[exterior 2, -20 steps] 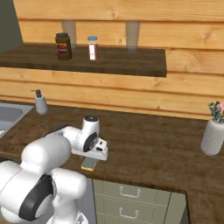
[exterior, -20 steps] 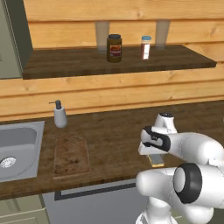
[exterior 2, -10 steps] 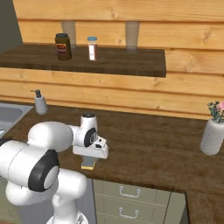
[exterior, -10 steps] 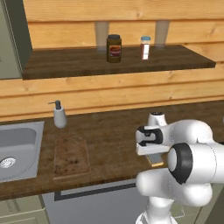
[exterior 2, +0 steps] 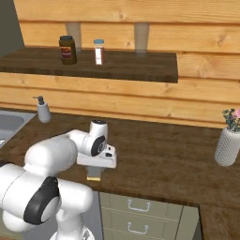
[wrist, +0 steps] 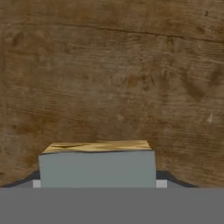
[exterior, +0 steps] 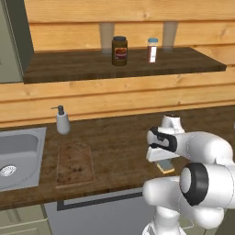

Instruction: Pick up the sponge from the counter and clean the cutting board by briefly scrubbing or pressing down on the cutting board. Once finished, release the sponge.

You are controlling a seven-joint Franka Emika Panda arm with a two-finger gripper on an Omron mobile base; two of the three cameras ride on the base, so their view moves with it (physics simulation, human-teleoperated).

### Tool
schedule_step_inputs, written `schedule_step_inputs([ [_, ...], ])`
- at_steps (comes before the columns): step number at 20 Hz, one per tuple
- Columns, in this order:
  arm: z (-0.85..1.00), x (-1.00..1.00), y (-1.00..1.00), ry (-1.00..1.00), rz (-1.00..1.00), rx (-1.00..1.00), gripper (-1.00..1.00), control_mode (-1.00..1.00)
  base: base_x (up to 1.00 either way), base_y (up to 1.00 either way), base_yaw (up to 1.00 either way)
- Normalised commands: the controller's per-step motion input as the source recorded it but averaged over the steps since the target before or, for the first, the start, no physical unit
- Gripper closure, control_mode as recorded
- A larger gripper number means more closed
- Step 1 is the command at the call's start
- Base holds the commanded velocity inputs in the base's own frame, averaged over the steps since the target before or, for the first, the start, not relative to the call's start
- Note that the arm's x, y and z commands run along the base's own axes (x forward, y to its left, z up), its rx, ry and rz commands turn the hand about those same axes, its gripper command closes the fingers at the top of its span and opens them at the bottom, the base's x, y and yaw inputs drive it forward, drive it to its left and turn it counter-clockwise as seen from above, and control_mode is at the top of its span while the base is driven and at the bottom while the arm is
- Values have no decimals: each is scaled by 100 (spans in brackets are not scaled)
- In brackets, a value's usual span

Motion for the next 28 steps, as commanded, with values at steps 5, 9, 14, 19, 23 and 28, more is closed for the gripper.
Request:
schedule_step_inputs([
  [5,99,0,57,0,39,18,100,-100,0,0,0],
  [9,97,0,72,0,43,9,100,-100,0,0,0],
  [14,4,0,100,0,24,1,100,-100,0,0,0],
  [19,-20,0,100,-3,30,-1,100,-100,0,0,0],
  [23,0,0,100,-3,30,0,100,-100,0,0,0],
  [28,0,0,100,-4,31,0,100,-100,0,0,0],
])
